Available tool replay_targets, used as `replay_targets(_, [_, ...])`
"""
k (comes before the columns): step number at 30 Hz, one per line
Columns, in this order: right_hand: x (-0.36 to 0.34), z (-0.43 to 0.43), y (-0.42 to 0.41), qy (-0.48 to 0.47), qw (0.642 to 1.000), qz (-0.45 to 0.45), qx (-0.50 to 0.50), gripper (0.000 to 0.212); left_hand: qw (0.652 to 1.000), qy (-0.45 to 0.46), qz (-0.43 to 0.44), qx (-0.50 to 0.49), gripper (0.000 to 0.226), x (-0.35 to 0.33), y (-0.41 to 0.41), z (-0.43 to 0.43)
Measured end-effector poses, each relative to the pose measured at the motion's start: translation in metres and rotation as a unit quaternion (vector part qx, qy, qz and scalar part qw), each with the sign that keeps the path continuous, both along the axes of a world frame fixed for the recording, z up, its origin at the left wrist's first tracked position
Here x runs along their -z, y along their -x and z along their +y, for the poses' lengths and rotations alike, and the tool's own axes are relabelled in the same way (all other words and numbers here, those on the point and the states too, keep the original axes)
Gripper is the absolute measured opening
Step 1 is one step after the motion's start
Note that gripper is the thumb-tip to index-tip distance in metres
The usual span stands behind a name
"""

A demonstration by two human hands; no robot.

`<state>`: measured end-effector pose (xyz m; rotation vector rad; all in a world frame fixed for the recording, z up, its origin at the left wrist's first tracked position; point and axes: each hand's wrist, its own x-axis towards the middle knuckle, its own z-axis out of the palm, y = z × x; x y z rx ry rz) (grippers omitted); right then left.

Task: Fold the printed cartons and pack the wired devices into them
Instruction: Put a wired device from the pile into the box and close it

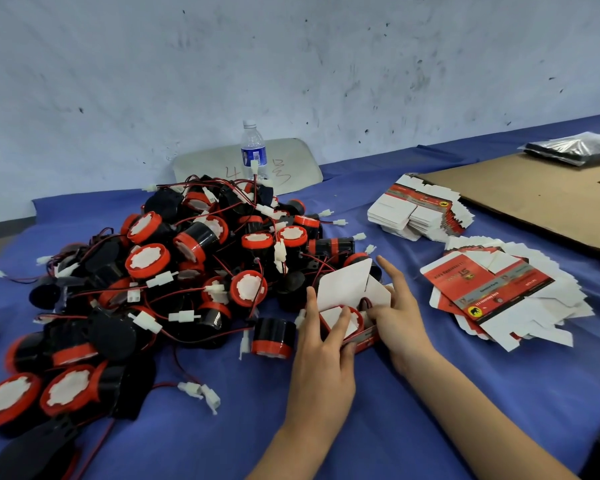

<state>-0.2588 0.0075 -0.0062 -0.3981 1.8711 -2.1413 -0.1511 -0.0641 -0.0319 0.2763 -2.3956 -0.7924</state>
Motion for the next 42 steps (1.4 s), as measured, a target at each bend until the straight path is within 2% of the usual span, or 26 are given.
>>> replay_targets(3, [0.002,0.001,-0.002,-0.010,1.000,0.017,0.010,0.070,1.000,-0.016,0.003,0.003,0.047,0.000,-0.001,-0.001])
replay_targets(8, [0.004,0.006,-0.004,-0.024,0.998,0.053,0.024,0.022,0.999,-0.035,0.011,-0.015,0.042,0.000,-0.002,-0.002])
replay_targets(11, [0.004,0.007,-0.006,-0.042,0.993,0.101,0.037,0.011,0.999,-0.041,0.020,-0.029,0.040,0.000,-0.002,-0.002])
replay_targets(13, [0.003,0.006,-0.008,-0.049,0.990,0.131,0.036,0.014,0.998,-0.039,0.028,-0.036,0.039,0.000,-0.002,-0.002])
replay_targets(17, [0.000,0.007,-0.010,0.004,0.990,0.139,0.031,0.029,0.997,-0.045,0.054,-0.043,0.036,-0.002,-0.003,-0.002])
replay_targets(24, [0.005,0.005,-0.005,-0.007,0.992,0.123,-0.015,0.020,0.992,0.047,0.067,-0.100,0.030,-0.009,-0.007,0.002])
replay_targets(26, [0.005,0.005,-0.004,-0.012,0.992,0.125,-0.012,0.020,0.991,0.064,0.069,-0.091,0.032,-0.010,-0.007,0.003])
replay_targets(30, [0.004,0.004,-0.004,-0.016,0.992,0.122,-0.001,0.021,0.995,0.043,0.070,-0.057,0.040,-0.013,-0.009,0.002])
replay_targets(35, [0.002,0.004,-0.005,-0.007,0.994,0.109,-0.006,0.020,0.994,0.091,0.042,-0.049,0.037,-0.010,-0.008,0.001])
replay_targets(42, [0.002,0.006,-0.005,0.006,0.994,0.101,-0.037,0.023,0.991,0.129,0.004,-0.041,0.043,-0.005,-0.001,0.000])
